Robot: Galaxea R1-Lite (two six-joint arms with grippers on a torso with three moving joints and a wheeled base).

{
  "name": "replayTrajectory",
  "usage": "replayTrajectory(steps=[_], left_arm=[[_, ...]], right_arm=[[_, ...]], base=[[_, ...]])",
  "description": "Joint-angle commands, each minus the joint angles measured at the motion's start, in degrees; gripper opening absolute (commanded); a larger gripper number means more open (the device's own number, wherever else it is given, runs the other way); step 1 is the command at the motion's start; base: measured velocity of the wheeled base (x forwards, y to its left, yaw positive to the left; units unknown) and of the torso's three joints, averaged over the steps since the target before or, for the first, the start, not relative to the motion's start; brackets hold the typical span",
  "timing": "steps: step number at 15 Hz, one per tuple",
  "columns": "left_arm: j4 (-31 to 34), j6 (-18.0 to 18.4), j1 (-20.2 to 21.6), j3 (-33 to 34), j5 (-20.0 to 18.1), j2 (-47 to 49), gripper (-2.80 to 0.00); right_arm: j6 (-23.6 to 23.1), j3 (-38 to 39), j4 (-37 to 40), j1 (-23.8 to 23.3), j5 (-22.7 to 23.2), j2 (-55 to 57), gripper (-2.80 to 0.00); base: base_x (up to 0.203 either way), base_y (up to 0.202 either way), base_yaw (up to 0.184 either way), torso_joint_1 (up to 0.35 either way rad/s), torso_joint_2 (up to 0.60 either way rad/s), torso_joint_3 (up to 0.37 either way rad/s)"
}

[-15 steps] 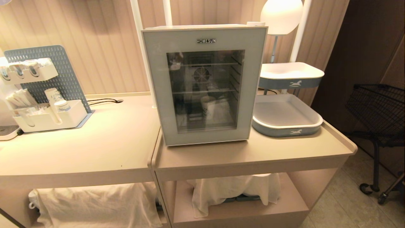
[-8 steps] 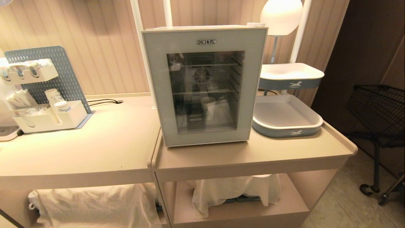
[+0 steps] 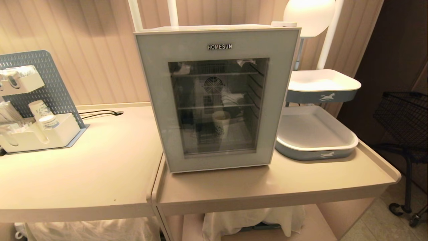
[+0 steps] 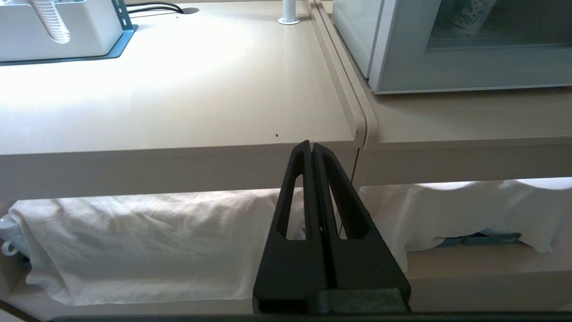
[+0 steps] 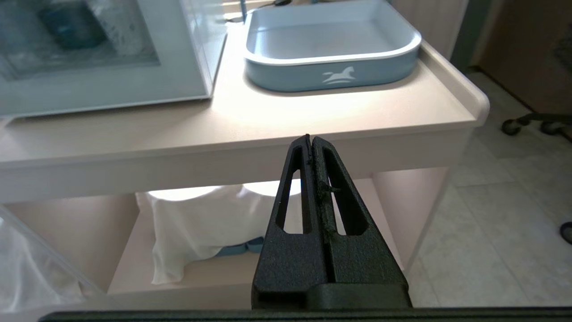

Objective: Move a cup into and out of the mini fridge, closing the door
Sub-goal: Open the freezer door

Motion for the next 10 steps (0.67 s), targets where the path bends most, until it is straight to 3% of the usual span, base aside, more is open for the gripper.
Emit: replayTrajectory(steps=[1, 3, 5, 7, 10], left_arm=[[0.06, -0.04, 0.02, 0.00, 0.00, 0.00, -2.80], [-0.29, 0.00, 0.02, -0.18, 0.29, 0.09, -2.80], [0.93, 0.92, 0.02, -5.55, 2.10, 0.34, -2.80], [9.40, 1.22, 0.03, -20.39, 5.53, 2.98, -2.80], [27.18, -0.88, 0.17, -53.72, 8.93, 14.86, -2.80]], right_arm=[[0.03, 0.00, -0.04, 0.02, 0.01, 0.08, -2.80], [0.03, 0.00, -0.04, 0.02, 0.01, 0.08, -2.80], [0.03, 0.00, -0.04, 0.02, 0.01, 0.08, -2.80], [-0.06, -0.08, 0.10, 0.02, -0.07, 0.08, -2.80], [-0.06, -0.08, 0.14, 0.02, 0.00, 0.08, -2.80]], base=[[0.000, 0.000, 0.000, 0.000, 0.00, 0.000], [0.000, 0.000, 0.000, 0.000, 0.00, 0.000], [0.000, 0.000, 0.000, 0.000, 0.00, 0.000], [0.000, 0.000, 0.000, 0.000, 0.00, 0.000], [0.000, 0.000, 0.000, 0.000, 0.00, 0.000]])
